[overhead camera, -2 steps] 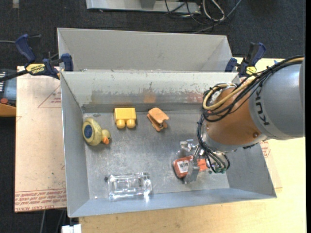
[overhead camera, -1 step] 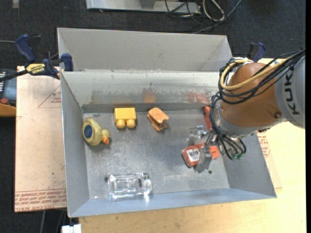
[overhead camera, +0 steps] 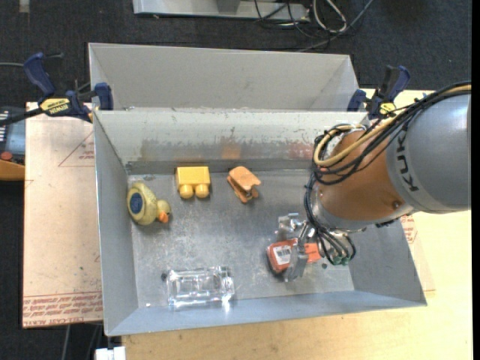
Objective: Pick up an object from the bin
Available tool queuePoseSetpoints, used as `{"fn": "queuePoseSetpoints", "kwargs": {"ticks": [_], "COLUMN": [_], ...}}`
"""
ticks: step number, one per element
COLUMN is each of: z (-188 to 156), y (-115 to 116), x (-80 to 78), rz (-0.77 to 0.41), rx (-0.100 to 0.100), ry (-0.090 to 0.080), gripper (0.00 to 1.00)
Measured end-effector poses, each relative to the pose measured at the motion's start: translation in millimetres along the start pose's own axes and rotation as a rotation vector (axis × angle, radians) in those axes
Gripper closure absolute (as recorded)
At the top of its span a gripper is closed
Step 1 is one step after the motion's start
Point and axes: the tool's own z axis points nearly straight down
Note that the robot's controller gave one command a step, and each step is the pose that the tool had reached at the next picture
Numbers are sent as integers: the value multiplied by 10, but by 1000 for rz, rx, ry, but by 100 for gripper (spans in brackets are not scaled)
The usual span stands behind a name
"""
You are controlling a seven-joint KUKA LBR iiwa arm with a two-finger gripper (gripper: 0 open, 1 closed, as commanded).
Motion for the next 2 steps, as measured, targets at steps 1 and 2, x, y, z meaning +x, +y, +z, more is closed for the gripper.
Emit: {"fn": "queuePoseSetpoints", "kwargs": {"ticks": [1, 2], "z": [-741, 182], "y": [-55, 26], "x": [-24, 17], "rz": [14, 31], "rx": [0, -3], "ry": [-14, 3], "gripper": [100, 100]}}
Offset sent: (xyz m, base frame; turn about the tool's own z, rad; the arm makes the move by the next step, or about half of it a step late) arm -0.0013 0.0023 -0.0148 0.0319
